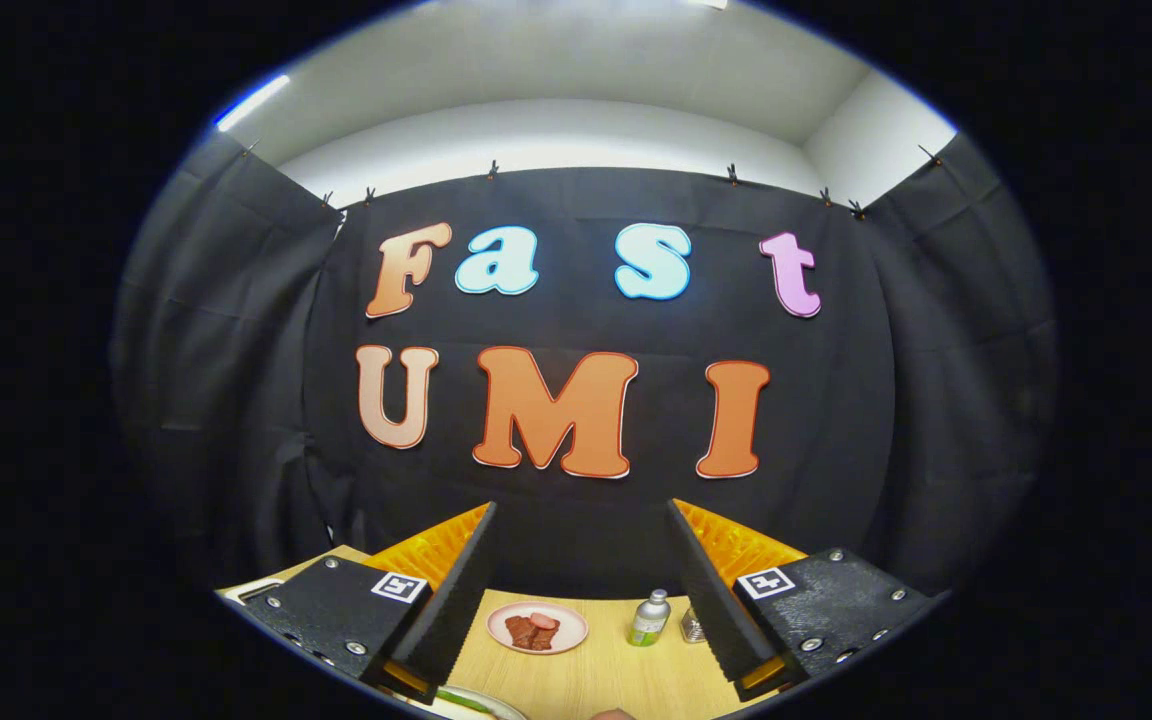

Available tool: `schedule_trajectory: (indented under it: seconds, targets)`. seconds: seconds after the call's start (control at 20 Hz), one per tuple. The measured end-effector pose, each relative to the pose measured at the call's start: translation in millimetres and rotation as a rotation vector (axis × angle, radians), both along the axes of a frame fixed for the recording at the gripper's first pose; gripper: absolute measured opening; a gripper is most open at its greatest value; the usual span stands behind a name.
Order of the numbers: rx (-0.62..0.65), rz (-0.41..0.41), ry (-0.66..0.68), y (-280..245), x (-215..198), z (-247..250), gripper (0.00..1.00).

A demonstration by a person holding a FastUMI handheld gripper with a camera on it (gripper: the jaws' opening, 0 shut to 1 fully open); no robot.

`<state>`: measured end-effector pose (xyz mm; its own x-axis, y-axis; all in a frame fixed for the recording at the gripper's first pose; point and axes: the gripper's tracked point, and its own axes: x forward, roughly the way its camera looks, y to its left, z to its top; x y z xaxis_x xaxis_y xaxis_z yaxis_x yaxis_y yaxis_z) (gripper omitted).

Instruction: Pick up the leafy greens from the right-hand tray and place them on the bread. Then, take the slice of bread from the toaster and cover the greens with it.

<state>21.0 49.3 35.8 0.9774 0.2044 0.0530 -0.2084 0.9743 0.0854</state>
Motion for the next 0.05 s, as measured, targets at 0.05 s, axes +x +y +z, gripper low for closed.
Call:
schedule_trajectory:
  seconds: [0.05]
  targets:
    - [-0.005, 0.001, -0.023, 0.3, -0.8, 4.3, 0.97]
